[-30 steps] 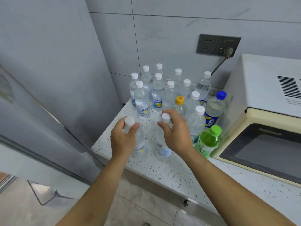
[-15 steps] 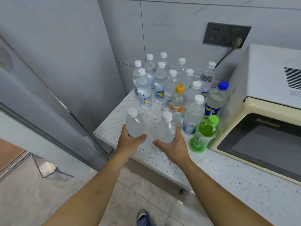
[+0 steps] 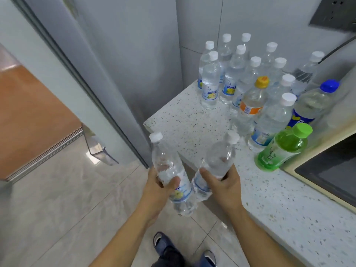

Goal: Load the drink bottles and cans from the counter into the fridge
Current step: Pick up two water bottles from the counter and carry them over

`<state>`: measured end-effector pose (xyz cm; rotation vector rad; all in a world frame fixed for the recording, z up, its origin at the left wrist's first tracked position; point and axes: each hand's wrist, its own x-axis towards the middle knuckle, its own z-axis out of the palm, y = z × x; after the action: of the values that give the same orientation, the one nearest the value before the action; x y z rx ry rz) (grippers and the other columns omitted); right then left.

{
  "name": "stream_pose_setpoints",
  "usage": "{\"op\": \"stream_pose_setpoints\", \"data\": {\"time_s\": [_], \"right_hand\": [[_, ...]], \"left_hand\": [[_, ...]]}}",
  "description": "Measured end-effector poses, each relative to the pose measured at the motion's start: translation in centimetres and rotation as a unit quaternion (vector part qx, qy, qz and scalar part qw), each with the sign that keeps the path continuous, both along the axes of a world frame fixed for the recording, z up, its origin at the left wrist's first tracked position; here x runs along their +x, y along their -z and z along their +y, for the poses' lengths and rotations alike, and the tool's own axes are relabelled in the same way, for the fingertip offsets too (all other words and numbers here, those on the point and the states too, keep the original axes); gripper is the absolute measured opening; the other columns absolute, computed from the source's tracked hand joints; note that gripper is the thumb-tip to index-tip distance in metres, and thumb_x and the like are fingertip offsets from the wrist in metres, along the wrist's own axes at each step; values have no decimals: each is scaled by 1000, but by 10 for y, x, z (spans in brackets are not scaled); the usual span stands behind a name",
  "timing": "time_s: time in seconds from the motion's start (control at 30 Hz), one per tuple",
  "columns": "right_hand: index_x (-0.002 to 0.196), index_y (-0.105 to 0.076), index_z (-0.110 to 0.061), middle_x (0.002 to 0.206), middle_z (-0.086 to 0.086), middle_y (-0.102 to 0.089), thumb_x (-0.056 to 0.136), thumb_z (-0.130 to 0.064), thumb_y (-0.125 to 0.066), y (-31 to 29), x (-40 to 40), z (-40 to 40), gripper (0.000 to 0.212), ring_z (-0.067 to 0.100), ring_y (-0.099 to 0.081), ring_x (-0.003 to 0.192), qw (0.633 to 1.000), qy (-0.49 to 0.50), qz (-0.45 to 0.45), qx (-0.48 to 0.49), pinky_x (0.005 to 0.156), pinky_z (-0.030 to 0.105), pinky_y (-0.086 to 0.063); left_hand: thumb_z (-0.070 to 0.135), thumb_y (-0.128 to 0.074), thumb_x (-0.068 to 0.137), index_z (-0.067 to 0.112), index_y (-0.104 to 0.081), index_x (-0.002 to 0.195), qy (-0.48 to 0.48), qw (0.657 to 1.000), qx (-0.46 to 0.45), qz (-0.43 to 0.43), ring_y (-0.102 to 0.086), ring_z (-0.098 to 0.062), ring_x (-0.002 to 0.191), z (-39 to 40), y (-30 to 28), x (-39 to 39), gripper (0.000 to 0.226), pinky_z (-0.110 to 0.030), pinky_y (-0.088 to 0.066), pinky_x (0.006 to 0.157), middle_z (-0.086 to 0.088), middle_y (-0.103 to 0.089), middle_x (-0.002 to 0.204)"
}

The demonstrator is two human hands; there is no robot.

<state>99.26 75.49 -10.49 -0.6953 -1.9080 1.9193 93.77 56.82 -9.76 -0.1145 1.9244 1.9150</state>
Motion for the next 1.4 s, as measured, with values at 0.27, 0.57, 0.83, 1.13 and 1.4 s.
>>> {"op": "stream_pose_setpoints", "data": {"time_s": [0.27, 0.57, 0.83, 1.13, 1.4], "right_hand": [[101, -75, -29, 99, 5, -78, 69, -50, -84, 20, 7, -104, 39, 27, -75, 92, 962, -142, -106, -206, 76, 41, -62], [116, -65, -14, 103, 12, -76, 68, -48, -76, 24, -24, -255, 60, 31, -74, 95, 927, -239, -187, -221, 84, 44, -60], [114, -67, -15, 102, 13, -76, 89, -34, -67, 16, -67, -409, 32, 32, -74, 93, 915, -289, -203, -194, 83, 45, -60], [118, -62, -21, 103, 7, -76, 90, -45, -64, 25, -155, -495, 37, 26, -75, 91, 911, -313, -214, -164, 79, 43, -61], [114, -64, -25, 99, 8, -77, 85, -49, -68, 37, -299, -550, 39, 28, -76, 87, 906, -303, -214, -204, 67, 37, -61]], "left_hand": [[42, -83, 68, 7, -60, 123, -130, 978, 90, -138, -70, -37, 97, -115, -9, 49, 70, -43, -57, 78, -22, -71, 112], [64, -56, 68, 6, -78, 96, -289, 917, 166, -218, -73, -29, 76, -272, 9, 52, 68, -38, -59, 69, -19, -74, 99], [65, -59, 63, 7, -73, 103, -303, 916, 170, -198, -74, -26, 76, -421, 11, 29, 72, -33, -58, 63, -16, -75, 97], [58, -59, 72, 14, -65, 117, -277, 940, 118, -160, -75, -28, 86, -502, 11, -56, 63, -32, -59, 63, -13, -76, 101], [59, -53, 75, 18, -61, 118, -236, 964, 42, -111, -74, -26, 91, -550, 0, -203, 60, -35, -60, 73, -7, -75, 103]]}}
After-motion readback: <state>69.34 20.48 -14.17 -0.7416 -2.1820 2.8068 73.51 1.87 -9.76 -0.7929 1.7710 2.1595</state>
